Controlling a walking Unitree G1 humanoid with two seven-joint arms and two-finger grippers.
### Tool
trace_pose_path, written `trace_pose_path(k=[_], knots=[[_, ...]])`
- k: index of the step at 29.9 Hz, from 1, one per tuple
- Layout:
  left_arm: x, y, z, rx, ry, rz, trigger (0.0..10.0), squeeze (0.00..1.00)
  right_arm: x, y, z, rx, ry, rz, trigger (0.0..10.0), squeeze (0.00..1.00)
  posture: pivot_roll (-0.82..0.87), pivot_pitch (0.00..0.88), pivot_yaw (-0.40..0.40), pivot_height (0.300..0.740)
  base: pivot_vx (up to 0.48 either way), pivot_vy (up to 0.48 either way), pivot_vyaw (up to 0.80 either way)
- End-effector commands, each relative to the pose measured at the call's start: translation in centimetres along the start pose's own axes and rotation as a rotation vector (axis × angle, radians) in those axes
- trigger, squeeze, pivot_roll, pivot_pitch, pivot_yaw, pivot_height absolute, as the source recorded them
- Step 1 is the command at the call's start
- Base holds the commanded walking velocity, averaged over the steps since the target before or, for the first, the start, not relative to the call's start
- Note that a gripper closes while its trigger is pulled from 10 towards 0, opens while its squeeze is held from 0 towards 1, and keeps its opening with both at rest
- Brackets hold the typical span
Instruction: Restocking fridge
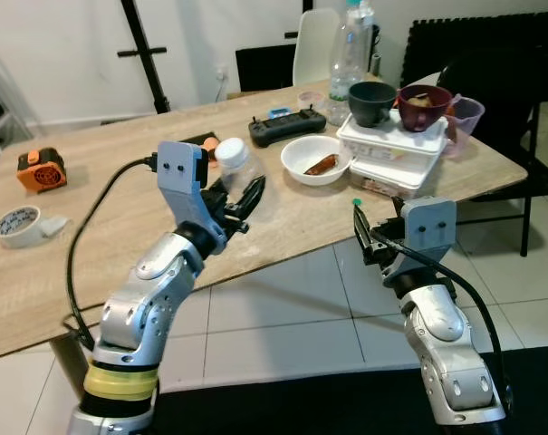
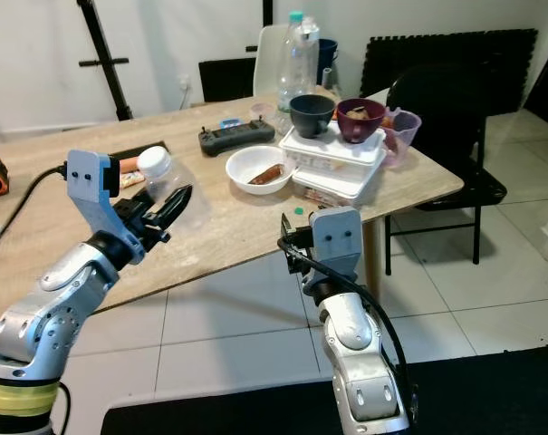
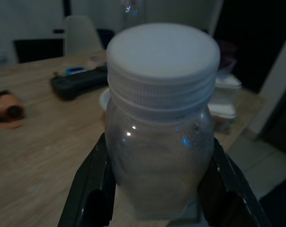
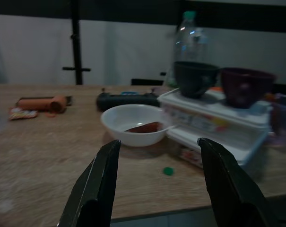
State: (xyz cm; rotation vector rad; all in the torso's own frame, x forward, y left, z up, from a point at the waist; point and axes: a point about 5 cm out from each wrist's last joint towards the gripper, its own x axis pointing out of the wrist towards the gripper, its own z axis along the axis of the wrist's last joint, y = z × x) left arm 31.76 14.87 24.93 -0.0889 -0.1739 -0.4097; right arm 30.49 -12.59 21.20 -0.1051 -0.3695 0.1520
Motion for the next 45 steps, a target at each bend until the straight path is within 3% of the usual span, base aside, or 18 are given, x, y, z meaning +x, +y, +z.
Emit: trace_pose_path(k=[1, 9, 23, 34, 45], knots=[[-0.4, 0.3, 0.2, 0.076, 0.014, 0.020, 10.0, 0.00, 0.1, 0.0, -0.1, -0.004, -0.001, -0.005, 10.0, 0.00, -0.05, 0.081, 0.085, 0.710, 0.000, 0.000, 0.00], [-1.2, 1.5, 0.0, 0.102, 0.050, 0.170, 10.0, 0.00, -0.2, 0.8, -0.7, 0.008, 0.023, 0.021, 10.0, 0.00, -0.04, 0.093, 0.071, 0.710, 0.000, 0.000, 0.00], [-2.0, 2.7, -0.2, 0.107, 0.047, 0.268, 10.0, 0.00, -0.4, 0.9, -1.0, 0.013, 0.040, 0.033, 10.0, 0.00, -0.04, 0.105, 0.054, 0.710, 0.000, 0.000, 0.00], [-1.8, 2.4, -0.9, 0.117, 0.057, 0.265, 10.0, 0.00, -0.4, 0.3, -1.5, 0.048, 0.072, -0.006, 10.0, 0.00, -0.05, 0.118, 0.050, 0.710, 0.000, 0.000, -0.11], [-2.0, 2.6, -1.0, 0.118, 0.065, 0.279, 10.0, 0.00, -0.4, 0.0, -1.9, 0.082, 0.098, -0.039, 10.0, 0.00, -0.04, 0.126, 0.049, 0.710, 0.000, 0.000, -0.80]])
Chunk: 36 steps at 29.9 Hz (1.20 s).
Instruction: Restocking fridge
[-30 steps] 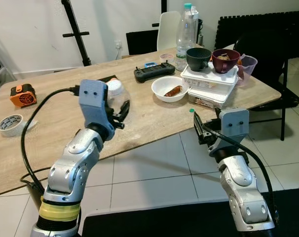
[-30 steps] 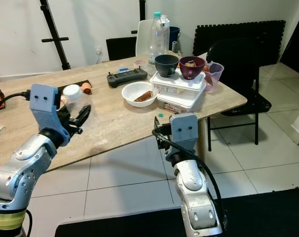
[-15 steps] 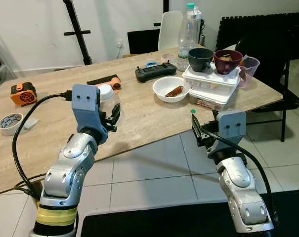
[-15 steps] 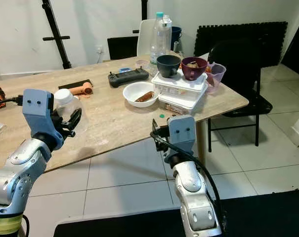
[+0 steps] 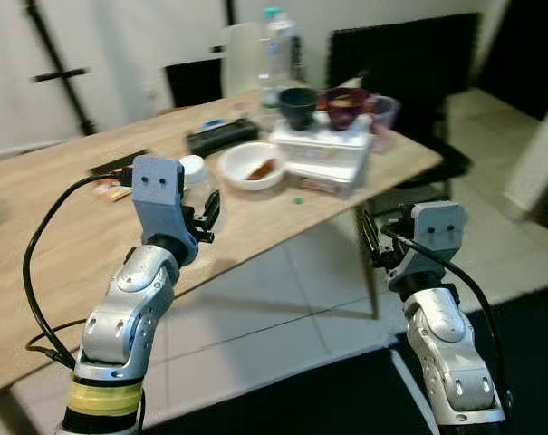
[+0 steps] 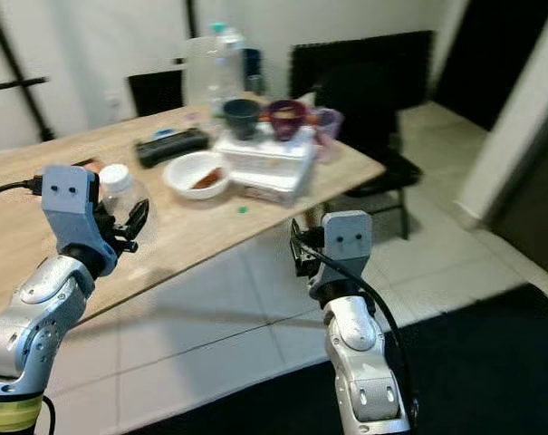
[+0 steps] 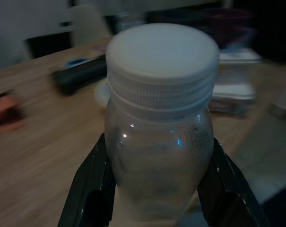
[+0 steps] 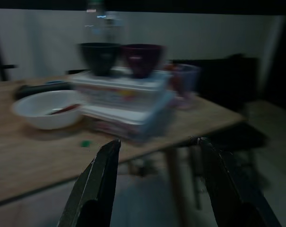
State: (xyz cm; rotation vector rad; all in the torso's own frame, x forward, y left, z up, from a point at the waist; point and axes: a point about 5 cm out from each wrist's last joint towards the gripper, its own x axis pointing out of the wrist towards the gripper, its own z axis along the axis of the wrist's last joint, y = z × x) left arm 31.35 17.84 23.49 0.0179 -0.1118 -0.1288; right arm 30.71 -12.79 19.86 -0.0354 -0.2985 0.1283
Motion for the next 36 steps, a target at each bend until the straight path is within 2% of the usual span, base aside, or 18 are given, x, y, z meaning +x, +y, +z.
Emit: trace_pose_path(k=[1, 19, 28, 32, 34, 35, 36], knots=[[-0.2, 0.0, -0.1, 0.000, -0.006, 0.007, 10.0, 0.00, -0.1, 0.0, -0.6, 0.012, 0.031, -0.006, 10.0, 0.00, -0.04, 0.126, 0.049, 0.710, 0.000, 0.000, -0.80], [-0.1, 0.0, -0.2, -0.002, 0.003, 0.006, 10.0, 0.00, -0.2, 0.0, -0.7, 0.014, 0.035, -0.016, 10.0, 0.00, -0.04, 0.133, 0.060, 0.710, 0.000, 0.000, -0.80], [-0.1, -0.3, -0.5, -0.033, 0.013, 0.005, 10.0, 0.00, -0.2, -0.1, -0.7, 0.009, 0.037, -0.019, 10.0, 0.00, -0.04, 0.136, 0.061, 0.710, 0.000, 0.000, -0.80], [-0.7, -0.7, -1.7, -0.070, 0.033, 0.014, 10.0, 0.00, -0.4, -0.1, -1.3, -0.011, 0.051, -0.015, 10.0, 0.00, -0.04, 0.139, 0.058, 0.710, 0.000, 0.000, -0.80], [-1.5, -1.3, -3.7, -0.078, 0.077, 0.015, 10.0, 0.00, -1.0, -0.2, -2.6, -0.048, 0.085, -0.014, 10.0, 0.00, -0.04, 0.140, 0.052, 0.710, 0.000, 0.000, -0.80], [-1.5, -1.3, -3.7, -0.078, 0.077, 0.015, 10.0, 0.00, -1.0, -0.2, -2.6, -0.048, 0.085, -0.014, 10.0, 0.00, -0.04, 0.140, 0.052, 0.710, 0.000, 0.000, -0.80], [-2.0, -1.5, -4.8, -0.084, 0.102, 0.015, 10.0, 0.00, -1.3, -0.3, -3.3, -0.072, 0.104, -0.012, 10.0, 0.00, -0.04, 0.140, 0.052, 0.710, 0.000, 0.000, -0.80]])
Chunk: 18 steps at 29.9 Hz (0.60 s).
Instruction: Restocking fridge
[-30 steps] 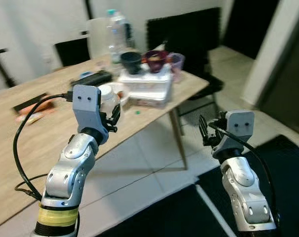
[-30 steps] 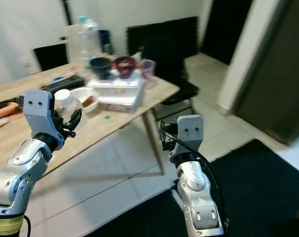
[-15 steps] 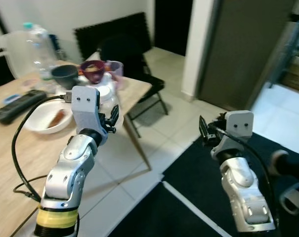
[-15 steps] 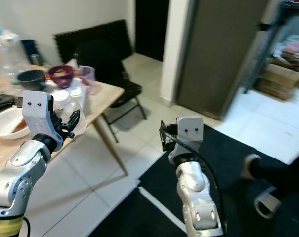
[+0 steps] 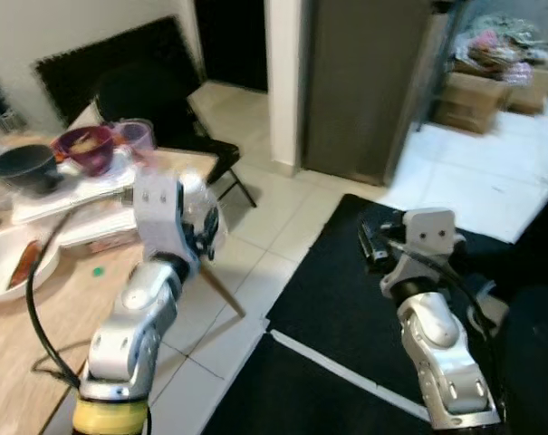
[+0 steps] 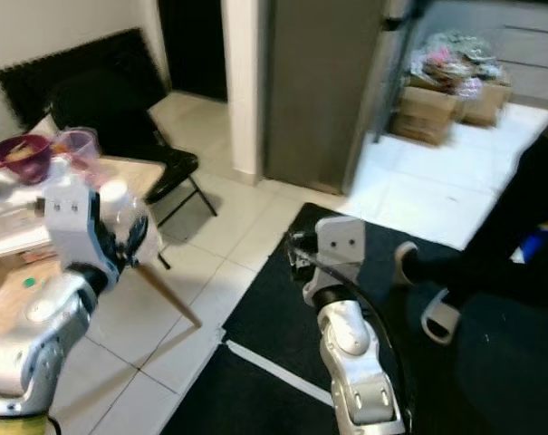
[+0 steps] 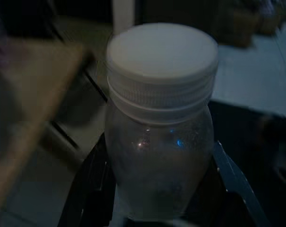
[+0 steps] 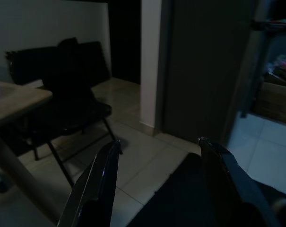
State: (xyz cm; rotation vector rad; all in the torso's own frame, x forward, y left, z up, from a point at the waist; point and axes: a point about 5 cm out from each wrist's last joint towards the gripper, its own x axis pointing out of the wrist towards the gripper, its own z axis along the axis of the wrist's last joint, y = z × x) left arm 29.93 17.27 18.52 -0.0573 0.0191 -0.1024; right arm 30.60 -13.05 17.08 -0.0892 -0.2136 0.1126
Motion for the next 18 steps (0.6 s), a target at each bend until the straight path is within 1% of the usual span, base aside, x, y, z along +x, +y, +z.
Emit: trace_pose_path(k=[1, 2, 3, 4, 6, 8, 9, 11, 12, 14, 15, 18], knots=[[-0.1, -0.7, -0.1, -0.001, -0.023, -0.015, 10.0, 0.00, -0.3, -0.2, -0.7, -0.021, 0.016, -0.007, 10.0, 0.00, -0.04, 0.140, 0.052, 0.710, 0.000, 0.000, -0.80], [-0.7, -0.7, -2.2, 0.000, 0.025, -0.002, 10.0, 0.00, -0.9, -0.4, -2.2, -0.043, 0.060, -0.017, 10.0, 0.00, -0.04, 0.141, 0.048, 0.710, 0.000, 0.000, -0.80], [-1.3, -0.6, -4.6, 0.014, 0.084, 0.016, 10.0, 0.00, -1.6, -0.7, -3.9, -0.064, 0.115, -0.029, 10.0, 0.00, -0.04, 0.141, 0.047, 0.710, 0.000, 0.000, -0.57], [-1.9, -0.5, -6.6, 0.031, 0.131, 0.027, 10.0, 0.00, -2.4, -1.0, -5.4, -0.078, 0.163, -0.042, 10.0, 0.00, -0.04, 0.141, 0.047, 0.710, 0.000, 0.000, -0.57], [-1.9, -0.5, -6.6, 0.031, 0.131, 0.027, 10.0, 0.00, -2.4, -1.0, -5.4, -0.078, 0.163, -0.042, 10.0, 0.00, -0.04, 0.141, 0.047, 0.710, 0.000, 0.000, -0.57], [-3.0, -0.3, -9.5, 0.066, 0.214, 0.046, 10.0, 0.00, -3.7, -1.6, -7.9, -0.086, 0.261, -0.070, 10.0, 0.00, -0.05, 0.141, 0.047, 0.710, 0.000, 0.000, -0.55], [-3.3, -0.2, -10.3, 0.074, 0.237, 0.053, 10.0, 0.00, -4.2, -1.8, -8.7, -0.083, 0.292, -0.080, 10.0, 0.00, -0.05, 0.141, 0.047, 0.710, 0.000, 0.000, -0.55], [-4.1, 0.3, -12.7, 0.096, 0.316, 0.079, 10.0, 0.00, -5.7, -2.2, -11.0, -0.077, 0.393, -0.105, 10.0, 0.00, -0.04, 0.143, 0.051, 0.710, 0.000, 0.000, -0.53], [-4.1, 0.3, -12.7, 0.096, 0.316, 0.079, 10.0, 0.00, -5.7, -2.2, -11.0, -0.077, 0.393, -0.105, 10.0, 0.00, -0.04, 0.143, 0.051, 0.710, 0.000, 0.000, -0.51], [-4.7, 0.7, -14.2, 0.114, 0.371, 0.095, 10.0, 0.00, -7.1, -2.4, -12.6, -0.080, 0.463, -0.115, 10.0, 0.00, -0.04, 0.143, 0.052, 0.710, 0.000, 0.000, -0.50], [-5.0, 0.9, -14.7, 0.123, 0.387, 0.106, 10.0, 0.00, -7.5, -2.3, -13.1, -0.087, 0.480, -0.112, 10.0, 0.00, -0.04, 0.143, 0.052, 0.710, 0.000, 0.000, -0.49], [-5.2, 1.1, -15.1, 0.127, 0.397, 0.118, 10.0, 0.00, -7.9, -2.2, -13.4, -0.093, 0.488, -0.108, 10.0, 0.00, -0.04, 0.143, 0.052, 0.710, 0.000, 0.000, -0.49]])
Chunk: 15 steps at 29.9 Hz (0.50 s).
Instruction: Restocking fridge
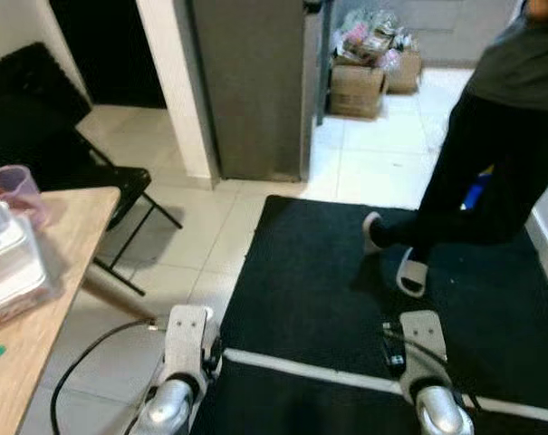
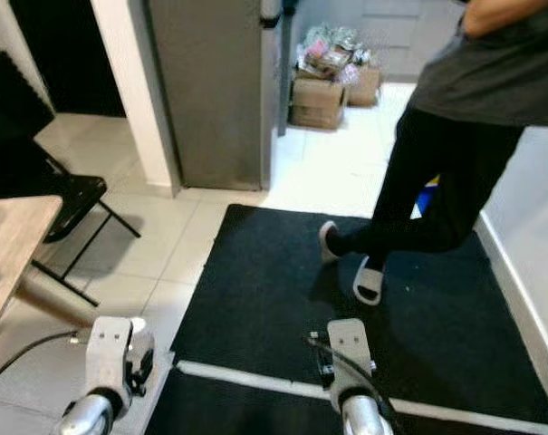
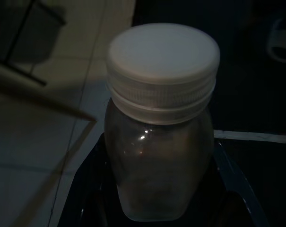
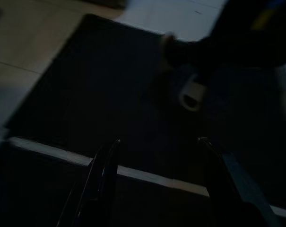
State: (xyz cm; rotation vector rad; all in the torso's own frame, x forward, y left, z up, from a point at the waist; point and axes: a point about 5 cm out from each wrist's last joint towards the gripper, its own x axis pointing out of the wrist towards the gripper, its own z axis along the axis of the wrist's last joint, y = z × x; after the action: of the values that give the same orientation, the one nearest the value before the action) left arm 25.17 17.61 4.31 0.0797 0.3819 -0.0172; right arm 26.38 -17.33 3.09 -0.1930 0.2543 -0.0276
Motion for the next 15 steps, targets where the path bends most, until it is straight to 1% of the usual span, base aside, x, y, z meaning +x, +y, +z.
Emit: trace_pose_path(k=[1, 3, 4, 5, 7, 12, 15], knots=[[-0.3, 0.5, -1.4, 0.006, 0.032, 0.032, 10.0, 0.00, -0.3, 0.3, -0.8, -0.006, 0.009, 0.003, 10.0, 0.00, -0.04, 0.144, 0.054, 0.710, 0.000, 0.000, -0.48], [-0.3, 0.9, -2.2, 0.002, 0.042, 0.046, 10.0, 0.00, -0.4, 0.5, -1.1, -0.006, 0.003, 0.006, 10.0, 0.00, -0.04, 0.143, 0.056, 0.710, 0.000, 0.000, -0.46], [-0.3, 0.9, -2.2, 0.002, 0.042, 0.046, 10.0, 0.00, -0.4, 0.5, -1.1, -0.006, 0.003, 0.006, 10.0, 0.00, -0.04, 0.143, 0.056, 0.710, 0.000, 0.000, -0.46], [-0.3, 1.2, -3.0, -0.010, 0.060, 0.056, 10.0, 0.00, -0.3, 0.6, -1.5, 0.020, 0.004, 0.005, 10.0, 0.00, -0.04, 0.144, 0.058, 0.710, 0.000, 0.000, -0.54], [-0.3, 1.5, -3.4, -0.019, 0.072, 0.060, 10.0, 0.00, -0.2, 0.6, -1.6, 0.035, 0.004, 0.000, 10.0, 0.00, -0.04, 0.144, 0.058, 0.710, 0.000, 0.000, -0.52], [-0.3, 1.7, -3.5, -0.019, 0.071, 0.067, 10.0, 0.00, -0.1, 0.7, -1.5, 0.034, -0.005, 0.007, 10.0, 0.00, -0.03, 0.144, 0.059, 0.710, 0.000, 0.000, -0.48], [-0.4, 1.7, -3.2, -0.020, 0.056, 0.066, 10.0, 0.00, -0.1, 0.9, -1.3, 0.048, -0.015, 0.022, 10.0, 0.00, -0.03, 0.144, 0.058, 0.710, 0.000, 0.000, 0.00]])
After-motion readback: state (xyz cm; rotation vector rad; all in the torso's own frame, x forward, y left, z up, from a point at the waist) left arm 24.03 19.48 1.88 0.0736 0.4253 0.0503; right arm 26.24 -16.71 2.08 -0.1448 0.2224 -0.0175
